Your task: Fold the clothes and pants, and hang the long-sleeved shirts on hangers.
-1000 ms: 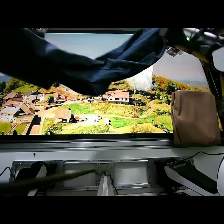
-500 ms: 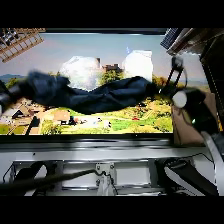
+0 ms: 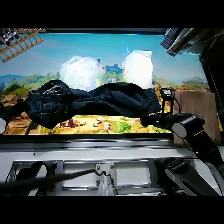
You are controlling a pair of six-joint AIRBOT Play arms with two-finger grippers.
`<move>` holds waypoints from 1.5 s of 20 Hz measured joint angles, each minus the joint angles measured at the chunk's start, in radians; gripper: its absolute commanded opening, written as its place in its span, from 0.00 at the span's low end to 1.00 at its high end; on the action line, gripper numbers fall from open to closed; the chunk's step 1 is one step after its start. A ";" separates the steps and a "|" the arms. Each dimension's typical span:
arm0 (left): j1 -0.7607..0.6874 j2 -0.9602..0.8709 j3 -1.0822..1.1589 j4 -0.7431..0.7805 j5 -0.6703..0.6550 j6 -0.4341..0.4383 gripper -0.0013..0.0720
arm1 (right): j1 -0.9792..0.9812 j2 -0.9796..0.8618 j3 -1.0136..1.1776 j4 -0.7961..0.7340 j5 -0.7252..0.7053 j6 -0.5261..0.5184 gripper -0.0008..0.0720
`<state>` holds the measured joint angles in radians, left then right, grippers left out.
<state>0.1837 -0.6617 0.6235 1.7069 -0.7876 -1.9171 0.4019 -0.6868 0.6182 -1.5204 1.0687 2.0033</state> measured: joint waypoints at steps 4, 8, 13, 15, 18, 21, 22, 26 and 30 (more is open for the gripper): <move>-0.064 -0.080 0.028 -0.299 0.079 0.334 0.86 | 0.007 0.018 -0.010 -0.018 -0.021 0.013 0.80; -0.119 -0.198 0.078 -0.377 0.090 0.544 0.86 | 0.008 0.023 -0.012 -0.025 -0.031 0.021 0.80; -0.137 -0.329 0.156 -0.294 0.068 0.609 0.80 | 0.008 0.023 -0.012 -0.024 -0.031 0.023 0.80; -0.138 -0.352 0.172 -0.216 0.036 0.562 0.80 | 0.008 0.023 -0.012 -0.024 -0.030 0.023 0.80; -0.140 -0.368 0.182 -0.134 -0.007 0.504 0.80 | 0.008 0.023 -0.012 -0.023 -0.027 0.023 0.80; -0.140 -0.377 0.186 -0.092 -0.032 0.475 0.80 | 0.008 0.023 -0.012 -0.021 -0.026 0.024 0.80; -0.140 -0.382 0.187 -0.081 -0.035 0.468 0.80 | 0.008 0.023 -0.012 -0.021 -0.025 0.027 0.80; -0.140 -0.445 0.187 -0.058 -0.047 0.460 0.49 | 0.008 0.023 -0.012 -0.021 -0.024 0.028 0.80; -0.140 -0.519 0.188 -0.062 -0.073 0.458 0.04 | 0.008 0.023 -0.012 -0.021 -0.017 0.028 0.80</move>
<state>0.0441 -1.1805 0.8120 1.6451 -0.8608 -1.4593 0.4103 -0.6636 0.6060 -1.5417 1.0515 2.0315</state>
